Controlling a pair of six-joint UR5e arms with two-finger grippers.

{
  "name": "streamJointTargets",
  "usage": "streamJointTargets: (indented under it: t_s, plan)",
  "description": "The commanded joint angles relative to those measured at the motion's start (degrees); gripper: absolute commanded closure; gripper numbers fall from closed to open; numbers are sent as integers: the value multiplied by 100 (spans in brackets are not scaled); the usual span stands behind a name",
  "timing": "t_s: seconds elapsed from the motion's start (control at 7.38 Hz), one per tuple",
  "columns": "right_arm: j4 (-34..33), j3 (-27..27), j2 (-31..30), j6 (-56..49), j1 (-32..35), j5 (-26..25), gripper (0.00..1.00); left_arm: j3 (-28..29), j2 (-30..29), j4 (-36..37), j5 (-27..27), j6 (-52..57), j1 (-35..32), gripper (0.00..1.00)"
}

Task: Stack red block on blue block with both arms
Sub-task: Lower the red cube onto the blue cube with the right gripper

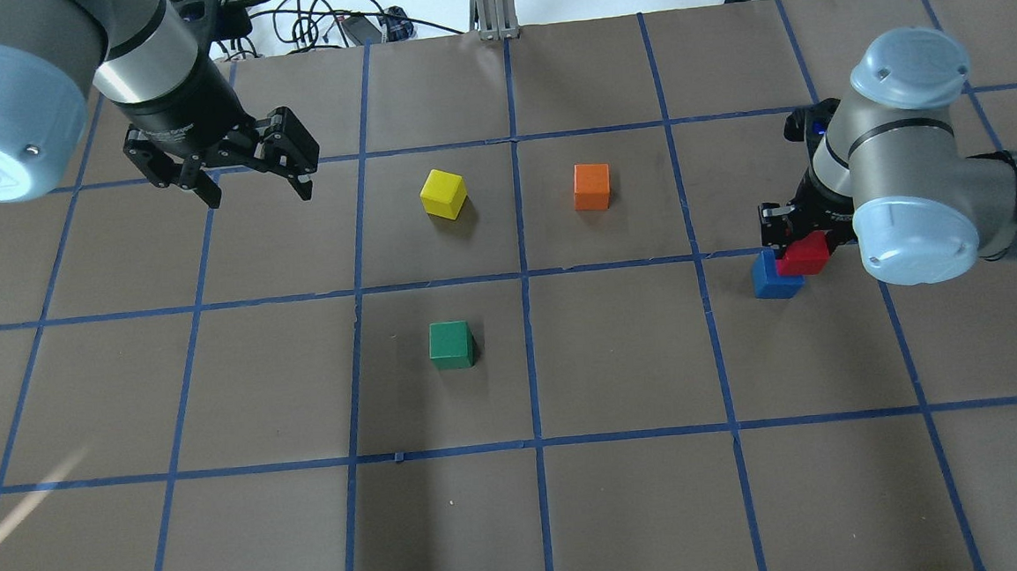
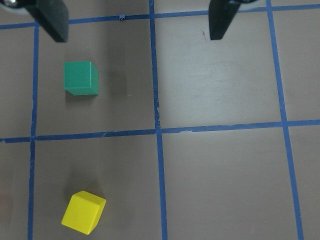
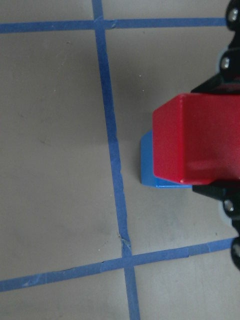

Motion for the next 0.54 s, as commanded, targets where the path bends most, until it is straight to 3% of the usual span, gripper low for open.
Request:
streamJointTargets:
  t_s: [0.0,0.41]
  plan:
    - [-7,6,21,55,1,184,95,-1,-2,0,0,0,-1,0]
    - [-33,33,39,64,1,176,95,8,-37,9,0,0,-1,0]
